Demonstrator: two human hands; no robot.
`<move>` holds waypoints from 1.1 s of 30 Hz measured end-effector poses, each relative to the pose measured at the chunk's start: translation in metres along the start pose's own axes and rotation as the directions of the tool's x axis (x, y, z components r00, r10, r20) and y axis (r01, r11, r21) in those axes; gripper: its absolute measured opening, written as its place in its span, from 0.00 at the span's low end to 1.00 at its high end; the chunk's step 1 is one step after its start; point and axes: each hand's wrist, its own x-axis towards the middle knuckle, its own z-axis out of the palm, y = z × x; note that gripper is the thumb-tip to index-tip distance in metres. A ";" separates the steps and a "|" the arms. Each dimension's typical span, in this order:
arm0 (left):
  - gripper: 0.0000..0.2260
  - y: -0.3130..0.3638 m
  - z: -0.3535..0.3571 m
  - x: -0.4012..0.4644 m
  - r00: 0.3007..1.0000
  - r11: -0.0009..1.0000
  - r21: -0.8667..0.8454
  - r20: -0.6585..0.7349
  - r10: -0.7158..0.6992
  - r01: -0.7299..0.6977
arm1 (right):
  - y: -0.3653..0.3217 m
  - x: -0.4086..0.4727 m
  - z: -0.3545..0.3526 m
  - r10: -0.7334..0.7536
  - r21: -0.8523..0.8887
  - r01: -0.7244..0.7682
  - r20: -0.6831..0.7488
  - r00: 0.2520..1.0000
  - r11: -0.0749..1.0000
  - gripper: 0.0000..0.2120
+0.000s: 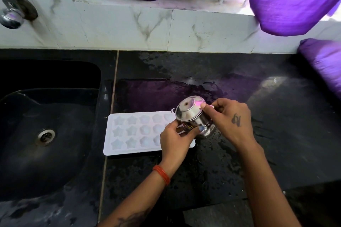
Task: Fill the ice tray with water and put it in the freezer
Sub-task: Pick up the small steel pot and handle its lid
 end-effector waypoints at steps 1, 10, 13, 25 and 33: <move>0.14 0.000 0.001 -0.001 1.000 1.000 -0.012 0.009 -0.009 0.009 | -0.001 0.000 -0.001 -0.009 -0.023 0.009 0.005 1.000 1.000 0.16; 0.11 0.001 0.006 -0.002 0.998 0.997 -0.065 0.049 -0.037 0.041 | -0.003 0.003 -0.004 -0.033 -0.147 0.037 0.031 0.999 0.988 0.17; 0.11 0.001 0.007 -0.002 0.998 0.997 -0.069 0.049 -0.039 0.043 | -0.002 0.004 -0.003 -0.050 -0.159 0.053 0.022 0.999 0.986 0.18; 0.19 -0.003 0.014 0.001 0.994 0.984 0.158 -0.047 0.095 -0.087 | 0.016 0.003 -0.005 0.072 0.102 -0.073 0.015 0.997 0.992 0.15; 0.22 0.002 0.022 0.005 0.994 0.978 0.178 -0.005 0.112 -0.109 | 0.024 0.001 -0.009 0.149 0.174 -0.142 -0.029 0.988 0.975 0.15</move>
